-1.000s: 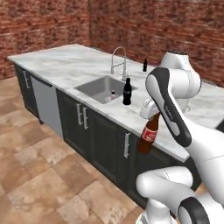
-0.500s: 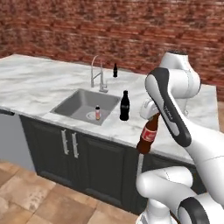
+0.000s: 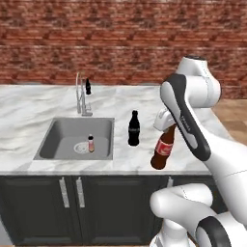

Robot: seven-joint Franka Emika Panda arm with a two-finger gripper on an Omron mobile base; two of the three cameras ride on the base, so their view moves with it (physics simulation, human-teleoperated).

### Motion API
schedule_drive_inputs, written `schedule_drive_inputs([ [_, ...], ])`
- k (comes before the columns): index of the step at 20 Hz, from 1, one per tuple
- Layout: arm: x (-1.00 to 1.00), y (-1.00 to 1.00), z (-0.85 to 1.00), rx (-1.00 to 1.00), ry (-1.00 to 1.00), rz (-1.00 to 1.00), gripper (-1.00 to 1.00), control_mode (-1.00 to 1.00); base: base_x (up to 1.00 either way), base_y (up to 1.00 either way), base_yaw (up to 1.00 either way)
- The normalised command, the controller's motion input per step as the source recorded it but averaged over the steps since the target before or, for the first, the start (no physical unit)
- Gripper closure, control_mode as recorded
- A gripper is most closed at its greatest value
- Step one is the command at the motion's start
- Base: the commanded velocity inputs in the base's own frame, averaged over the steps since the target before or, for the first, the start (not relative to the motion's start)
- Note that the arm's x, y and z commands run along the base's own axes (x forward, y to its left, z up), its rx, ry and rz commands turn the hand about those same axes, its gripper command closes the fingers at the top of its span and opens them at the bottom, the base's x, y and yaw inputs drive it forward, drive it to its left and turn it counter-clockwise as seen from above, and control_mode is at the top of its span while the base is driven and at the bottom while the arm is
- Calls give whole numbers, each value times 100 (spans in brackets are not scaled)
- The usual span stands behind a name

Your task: Place the large bottle from the dining counter next to the other large bottle outside the sink, and place the small bottle from the dining counter next to the other small bottle inside the sink.

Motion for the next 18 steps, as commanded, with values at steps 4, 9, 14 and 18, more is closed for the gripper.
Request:
schedule_drive_inputs([
  [4, 0, 0, 0, 0, 0, 0, 100, 100, -3, 9, -48],
  [9, 0, 0, 0, 0, 0, 0, 100, 100, 0, -14, -25],
  [14, 0, 0, 0, 0, 0, 0, 100, 100, 6, 4, -5],
  [18, 0, 0, 0, 0, 0, 0, 100, 100, 46, 0, -4],
])
